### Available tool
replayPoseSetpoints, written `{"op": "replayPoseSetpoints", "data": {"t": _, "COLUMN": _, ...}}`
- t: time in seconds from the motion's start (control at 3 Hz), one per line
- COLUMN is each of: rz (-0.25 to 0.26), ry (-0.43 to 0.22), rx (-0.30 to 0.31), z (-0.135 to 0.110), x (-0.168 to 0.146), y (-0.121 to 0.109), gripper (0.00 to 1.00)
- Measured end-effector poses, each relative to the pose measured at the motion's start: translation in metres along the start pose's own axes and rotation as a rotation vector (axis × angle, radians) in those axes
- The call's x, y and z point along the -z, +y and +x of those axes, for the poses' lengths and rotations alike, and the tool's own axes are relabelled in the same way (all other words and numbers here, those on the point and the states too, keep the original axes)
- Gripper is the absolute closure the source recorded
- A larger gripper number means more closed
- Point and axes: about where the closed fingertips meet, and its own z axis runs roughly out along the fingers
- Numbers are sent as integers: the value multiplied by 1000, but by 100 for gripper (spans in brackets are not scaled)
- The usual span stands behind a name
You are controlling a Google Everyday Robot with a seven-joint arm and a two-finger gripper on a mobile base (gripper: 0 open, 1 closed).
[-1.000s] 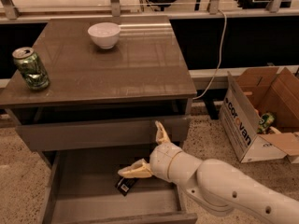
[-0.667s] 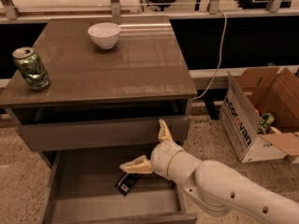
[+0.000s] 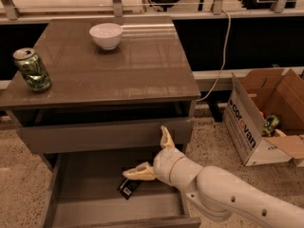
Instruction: Pick rxbar chocolate from middle drawer and place on counter
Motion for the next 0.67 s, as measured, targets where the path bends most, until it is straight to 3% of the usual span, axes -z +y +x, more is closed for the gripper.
{"op": "replayPoseSetpoints", "data": {"t": 0.67, "rz": -24, "ry": 98, "rx": 30, "z": 83, "x": -19, "y": 18, "gripper": 0}}
